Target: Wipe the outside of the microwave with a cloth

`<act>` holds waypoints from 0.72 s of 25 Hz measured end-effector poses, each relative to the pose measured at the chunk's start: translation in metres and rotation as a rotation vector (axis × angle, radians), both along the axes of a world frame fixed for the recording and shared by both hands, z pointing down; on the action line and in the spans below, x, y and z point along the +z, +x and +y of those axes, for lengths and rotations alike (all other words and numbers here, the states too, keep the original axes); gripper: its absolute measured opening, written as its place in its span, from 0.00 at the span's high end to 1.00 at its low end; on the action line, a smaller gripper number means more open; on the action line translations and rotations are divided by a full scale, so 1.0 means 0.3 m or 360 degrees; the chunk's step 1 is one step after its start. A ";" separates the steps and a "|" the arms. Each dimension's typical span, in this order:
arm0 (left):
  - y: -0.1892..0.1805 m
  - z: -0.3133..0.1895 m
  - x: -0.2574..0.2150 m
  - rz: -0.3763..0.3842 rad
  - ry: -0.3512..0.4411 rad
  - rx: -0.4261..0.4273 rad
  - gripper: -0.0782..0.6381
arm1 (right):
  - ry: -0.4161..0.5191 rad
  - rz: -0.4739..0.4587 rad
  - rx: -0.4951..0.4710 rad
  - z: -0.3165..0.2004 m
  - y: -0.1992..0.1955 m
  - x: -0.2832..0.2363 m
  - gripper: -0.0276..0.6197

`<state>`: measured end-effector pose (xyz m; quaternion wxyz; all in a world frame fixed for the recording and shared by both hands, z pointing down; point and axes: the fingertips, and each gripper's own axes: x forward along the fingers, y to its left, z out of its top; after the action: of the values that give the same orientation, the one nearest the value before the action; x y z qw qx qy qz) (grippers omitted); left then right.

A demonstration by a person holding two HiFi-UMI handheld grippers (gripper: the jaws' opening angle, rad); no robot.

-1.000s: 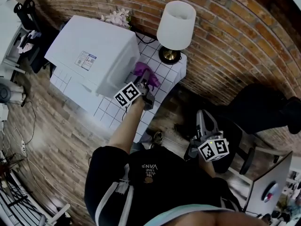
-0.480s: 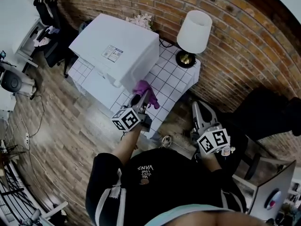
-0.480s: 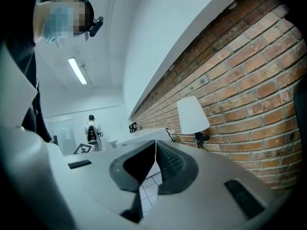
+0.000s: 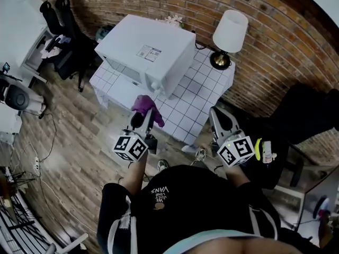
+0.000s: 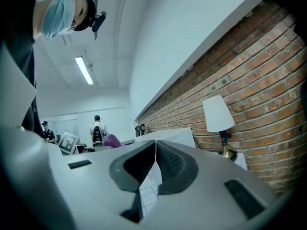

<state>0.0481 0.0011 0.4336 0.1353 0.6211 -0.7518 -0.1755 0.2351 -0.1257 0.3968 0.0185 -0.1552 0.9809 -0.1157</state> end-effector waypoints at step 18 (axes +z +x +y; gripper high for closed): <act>-0.081 0.443 -0.116 -0.0473 -0.0112 0.0083 0.69 | 0.0038 0.0021 0.0004 0.438 -0.172 0.012 0.95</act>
<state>0.0238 0.1340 0.3987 0.0489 0.6545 -0.7527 -0.0517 0.1836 0.0057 0.4005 0.0140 -0.1568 0.9822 -0.1029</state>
